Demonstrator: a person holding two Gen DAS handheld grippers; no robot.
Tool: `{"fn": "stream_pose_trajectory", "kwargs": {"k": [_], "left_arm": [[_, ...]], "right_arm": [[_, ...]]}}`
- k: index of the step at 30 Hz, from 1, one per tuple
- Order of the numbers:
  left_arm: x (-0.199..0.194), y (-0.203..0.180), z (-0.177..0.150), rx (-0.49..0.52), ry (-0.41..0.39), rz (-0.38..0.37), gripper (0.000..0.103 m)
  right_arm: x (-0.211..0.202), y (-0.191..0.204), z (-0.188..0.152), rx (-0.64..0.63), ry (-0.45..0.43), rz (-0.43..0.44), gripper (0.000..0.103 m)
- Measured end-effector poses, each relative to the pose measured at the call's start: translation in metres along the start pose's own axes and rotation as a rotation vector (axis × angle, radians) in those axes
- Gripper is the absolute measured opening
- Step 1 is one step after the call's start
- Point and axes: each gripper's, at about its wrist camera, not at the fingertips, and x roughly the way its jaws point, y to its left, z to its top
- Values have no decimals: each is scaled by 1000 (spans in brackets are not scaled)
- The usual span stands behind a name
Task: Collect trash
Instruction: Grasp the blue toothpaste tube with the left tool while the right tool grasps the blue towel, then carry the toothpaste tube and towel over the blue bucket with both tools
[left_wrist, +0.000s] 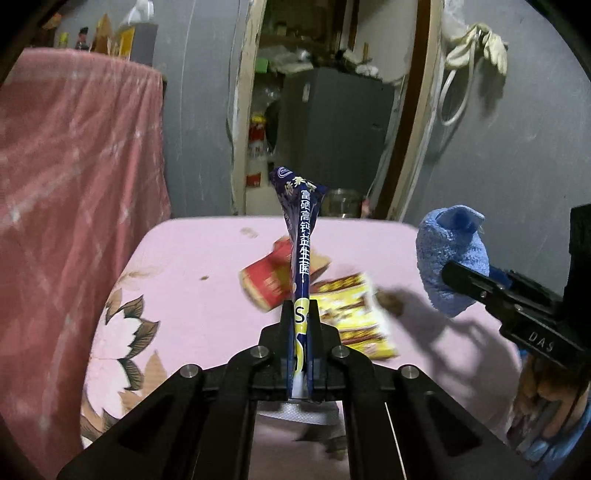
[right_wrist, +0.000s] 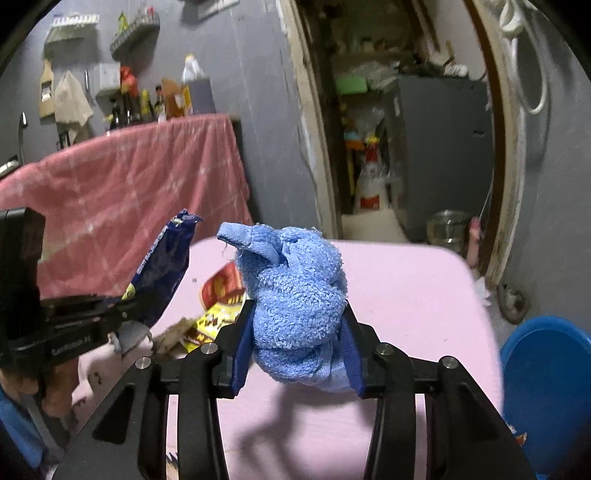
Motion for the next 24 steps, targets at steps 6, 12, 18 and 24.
{"fn": "stream_pose_trajectory", "kwargs": {"k": [6, 12, 18, 24], "left_arm": [[-10, -50, 10, 13, -110, -24, 3], [-6, -122, 14, 55, -183, -91, 3], [15, -197, 17, 96, -211, -195, 3], [42, -257, 14, 93, -206, -268, 3]], "right_arm": [[-46, -17, 8, 11, -143, -68, 40], [-95, -49, 11, 4, -259, -203, 40], [-140, -99, -2, 22, -295, -351, 40], [-170, -151, -25, 54, -295, -455, 40]]}}
